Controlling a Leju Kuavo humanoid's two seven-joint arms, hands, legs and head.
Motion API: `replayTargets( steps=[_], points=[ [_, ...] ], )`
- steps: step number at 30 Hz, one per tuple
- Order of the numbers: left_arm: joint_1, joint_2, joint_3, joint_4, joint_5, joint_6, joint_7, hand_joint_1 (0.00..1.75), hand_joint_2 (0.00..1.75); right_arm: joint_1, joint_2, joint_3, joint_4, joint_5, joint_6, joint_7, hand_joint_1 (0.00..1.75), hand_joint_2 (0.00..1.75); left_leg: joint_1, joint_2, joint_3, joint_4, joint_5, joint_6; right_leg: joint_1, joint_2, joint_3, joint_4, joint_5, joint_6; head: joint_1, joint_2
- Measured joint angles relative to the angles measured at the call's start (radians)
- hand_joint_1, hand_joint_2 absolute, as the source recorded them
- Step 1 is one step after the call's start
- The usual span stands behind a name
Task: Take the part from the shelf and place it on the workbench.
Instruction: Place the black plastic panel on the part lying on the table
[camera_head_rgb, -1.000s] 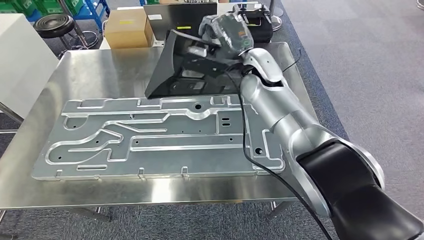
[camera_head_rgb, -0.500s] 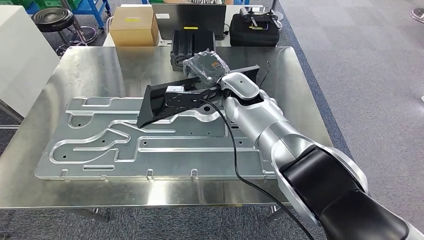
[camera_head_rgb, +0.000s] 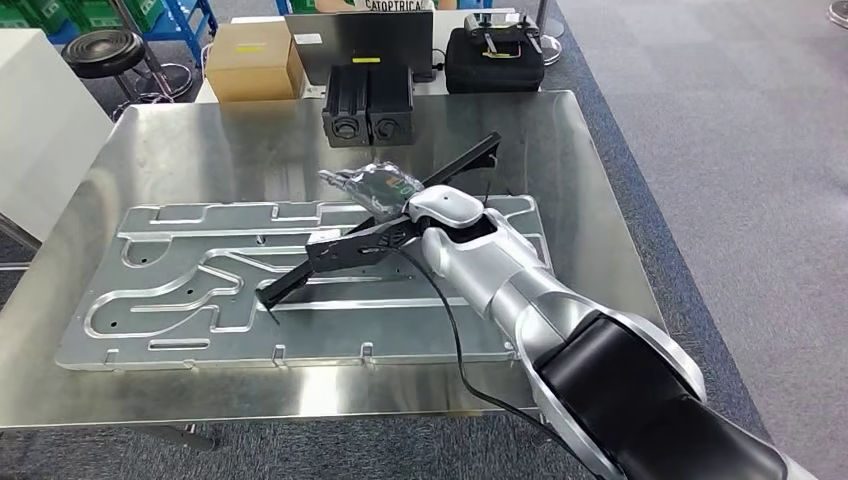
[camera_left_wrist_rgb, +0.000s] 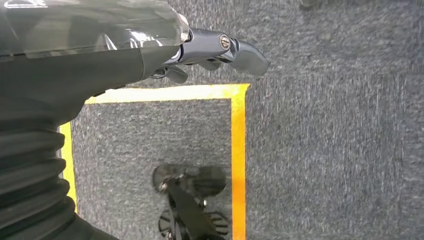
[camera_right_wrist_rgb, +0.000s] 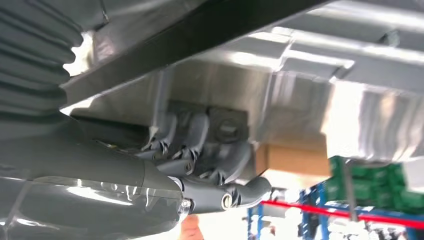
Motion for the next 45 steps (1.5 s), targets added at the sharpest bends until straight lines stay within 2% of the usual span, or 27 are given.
replayTargets(
  steps=[1,2,3,4,5,7,8,12,14,16,17,18,19,22,24,26,28,29,32,33,34,35,36,38,40,43,45],
  points=[
    [0.001,0.000,0.000,0.000,0.000,0.002,0.001,0.00,0.00,0.004,0.005,0.001,0.002,0.000,0.008,-0.001,0.00,0.00,0.000,0.000,-0.032,0.067,-0.027,-0.003,0.001,0.000,0.000,0.000,-0.001,-0.001,0.000,0.000],
    [0.002,-0.001,0.000,0.000,0.000,0.002,0.003,0.00,0.00,0.008,0.008,0.002,0.005,0.000,0.013,-0.001,0.00,0.00,0.001,0.000,-0.054,0.110,-0.038,-0.006,0.001,0.000,0.001,0.001,-0.002,-0.001,0.000,0.000],
    [0.003,-0.001,0.000,0.000,0.000,0.003,0.005,0.00,0.00,0.012,0.011,0.002,0.007,-0.001,0.017,-0.002,0.00,0.00,0.001,0.000,-0.059,0.117,-0.029,-0.007,0.001,0.000,0.001,0.002,-0.003,-0.001,0.000,0.000],
    [0.005,-0.001,0.000,0.000,0.000,0.003,0.006,0.00,0.00,0.014,0.013,0.002,0.008,-0.003,0.020,-0.002,0.00,0.00,0.002,0.000,-0.043,0.081,-0.001,-0.008,0.000,0.001,0.002,0.004,-0.004,0.000,0.000,0.000],
    [0.005,-0.001,0.000,0.000,0.000,0.003,0.007,0.00,0.00,0.014,0.014,0.002,0.008,-0.006,0.023,-0.002,0.00,0.00,0.003,0.000,-0.012,0.014,0.036,-0.007,0.000,0.002,0.003,0.007,-0.007,0.003,0.000,0.000],
    [0.005,0.000,0.000,0.000,0.000,0.006,0.009,0.00,0.00,0.012,0.017,0.002,0.009,-0.014,0.037,-0.003,0.00,0.00,0.001,-0.001,0.051,-0.112,0.083,0.001,0.002,0.004,0.003,0.015,-0.014,0.012,0.000,0.000],
    [0.004,0.000,0.000,0.000,0.000,0.007,0.010,0.00,0.00,0.011,0.018,0.002,0.009,-0.022,0.054,-0.003,0.00,0.00,-0.001,-0.002,0.067,-0.144,0.090,0.007,0.004,0.005,0.002,0.018,-0.016,0.016,0.000,0.000],
    [0.002,-0.002,0.000,0.000,0.000,0.010,0.019,0.00,0.00,-0.013,0.020,0.002,0.017,-0.059,0.233,0.052,0.00,0.00,-0.002,-0.002,0.070,-0.156,0.091,0.036,0.004,0.004,-0.003,0.030,-0.027,0.034,0.000,0.000],
    [-0.002,-0.003,0.000,0.000,0.000,0.012,0.023,0.00,0.00,-0.039,0.020,0.001,0.023,-0.068,0.323,0.095,0.00,0.00,0.000,-0.001,0.070,-0.159,0.093,0.048,0.002,0.003,-0.036,0.105,-0.073,0.045,0.000,0.000],
    [-0.005,-0.004,0.000,0.000,0.001,0.013,0.024,0.00,0.00,-0.055,0.020,0.001,0.027,-0.071,0.357,0.116,0.00,0.00,-0.002,0.000,0.070,-0.158,0.093,0.053,0.000,0.002,-0.100,0.242,-0.137,0.049,0.000,0.000],
    [-0.005,-0.004,0.000,0.000,0.002,0.013,0.024,0.00,0.00,-0.058,0.019,0.000,0.029,-0.072,0.363,0.120,0.00,0.00,-0.003,0.000,0.070,-0.158,0.093,0.054,0.000,0.002,-0.126,0.296,-0.152,0.050,0.000,0.000],
    [-0.005,-0.004,0.000,0.000,0.002,0.013,0.024,0.00,0.00,-0.060,0.019,0.000,0.031,-0.073,0.369,0.124,0.00,0.00,-0.004,0.000,0.071,-0.158,0.093,0.054,0.000,0.002,-0.136,0.315,-0.149,0.048,0.000,0.000],
    [-0.005,-0.005,0.000,0.000,0.002,0.013,0.024,0.00,0.00,-0.063,0.019,0.000,0.033,-0.075,0.377,0.132,0.00,0.00,-0.005,0.000,0.072,-0.158,0.092,0.054,0.001,0.002,-0.127,0.294,-0.126,0.044,0.000,0.000],
    [-0.008,-0.011,-0.003,-0.001,0.002,0.012,0.028,0.00,0.00,-0.090,0.019,-0.008,0.038,-0.088,0.452,0.217,0.00,0.00,-0.011,-0.002,0.074,-0.158,0.093,0.053,0.010,0.000,-0.030,0.089,-0.031,0.018,0.000,0.000],
    [-0.012,-0.017,-0.009,-0.001,0.002,0.012,0.036,0.00,0.00,-0.114,0.019,-0.023,0.044,-0.109,0.531,0.316,0.00,0.00,-0.011,-0.001,0.072,-0.159,0.094,0.046,0.018,-0.003,0.000,0.020,-0.013,0.008,0.000,0.000],
    [-0.016,-0.018,-0.018,-0.002,0.003,0.014,0.048,0.00,0.00,-0.132,0.012,-0.048,0.050,-0.128,0.592,0.393,0.00,0.00,-0.012,-0.001,0.072,-0.163,0.096,0.035,0.016,-0.004,0.002,0.010,-0.009,0.007,0.000,0.000],
    [-0.022,-0.019,-0.025,-0.002,0.002,0.016,0.056,0.00,0.00,-0.145,0.001,-0.072,0.054,-0.137,0.612,0.421,0.00,0.00,-0.014,-0.001,0.066,-0.148,0.083,0.026,0.008,-0.005,0.011,-0.009,0.001,0.004,0.000,0.000],
    [-0.026,-0.020,-0.028,-0.002,0.000,0.016,0.058,0.00,0.00,-0.151,-0.003,-0.082,0.054,-0.139,0.611,0.421,0.00,0.00,-0.014,-0.001,0.052,-0.114,0.061,0.021,0.004,-0.006,0.016,-0.018,0.006,0.002,0.000,0.000],
    [-0.032,-0.021,-0.034,-0.002,-0.005,0.015,0.060,0.00,0.00,-0.157,-0.011,-0.101,0.059,-0.142,0.606,0.416,0.00,0.00,-0.006,0.000,-0.029,0.069,-0.024,0.007,0.002,-0.005,0.018,-0.021,0.008,-0.001,0.000,0.000],
    [-0.033,-0.021,-0.036,-0.002,-0.006,0.015,0.060,0.00,0.00,-0.156,-0.014,-0.105,0.062,-0.142,0.606,0.416,0.00,0.00,-0.004,0.000,-0.046,0.103,-0.030,0.003,0.002,-0.005,0.017,-0.020,0.008,0.000,0.000,0.000],
    [-0.033,-0.021,-0.038,-0.002,-0.006,0.015,0.060,0.00,0.00,-0.156,-0.016,-0.107,0.064,-0.142,0.606,0.416,0.00,0.00,-0.001,0.000,-0.044,0.099,-0.017,0.000,0.001,-0.004,0.017,-0.017,0.006,0.001,0.000,0.000],
    [-0.033,-0.021,-0.040,-0.002,-0.007,0.015,0.060,0.00,0.00,-0.155,-0.018,-0.109,0.065,-0.142,0.606,0.416,0.00,0.00,0.001,0.000,-0.023,0.055,0.013,-0.003,0.000,-0.003,0.017,-0.012,0.004,0.004,0.000,0.000],
    [-0.034,-0.021,-0.042,-0.002,-0.007,0.015,0.060,0.00,0.00,-0.156,-0.020,-0.112,0.066,-0.142,0.604,0.415,0.00,0.00,0.004,0.001,0.012,-0.015,0.049,-0.005,-0.001,-0.003,0.016,-0.007,0.000,0.008,0.000,0.000],
    [-0.036,-0.021,-0.044,-0.002,-0.007,0.013,0.059,0.00,0.00,-0.156,-0.022,-0.119,0.066,-0.142,0.574,0.404,0.00,0.00,0.005,0.000,0.068,-0.129,0.087,0.001,0.001,-0.001,0.011,0.006,-0.007,0.018,0.000,0.000],
    [-0.036,-0.022,-0.045,-0.002,-0.007,0.005,0.053,0.00,0.00,-0.152,-0.026,-0.129,0.062,-0.150,0.460,0.358,0.00,0.00,0.001,-0.002,0.078,-0.155,0.086,0.015,0.005,0.000,0.004,0.012,-0.007,0.028,0.000,0.000],
    [-0.028,-0.023,-0.041,-0.002,-0.007,-0.014,0.032,0.00,0.00,-0.122,-0.049,-0.180,0.024,-0.242,0.123,0.188,0.00,0.00,0.003,-0.002,0.075,-0.157,0.092,0.037,0.002,-0.001,-0.004,0.025,-0.018,0.042,0.000,0.000],
    [-0.020,-0.024,-0.029,-0.002,-0.007,-0.021,0.017,0.00,0.00,-0.072,-0.077,-0.253,-0.039,-0.351,-0.103,0.022,0.00,0.00,0.004,-0.003,0.076,-0.160,0.094,0.050,-0.001,-0.001,-0.037,0.101,-0.063,0.053,0.000,0.000]
  ],
)
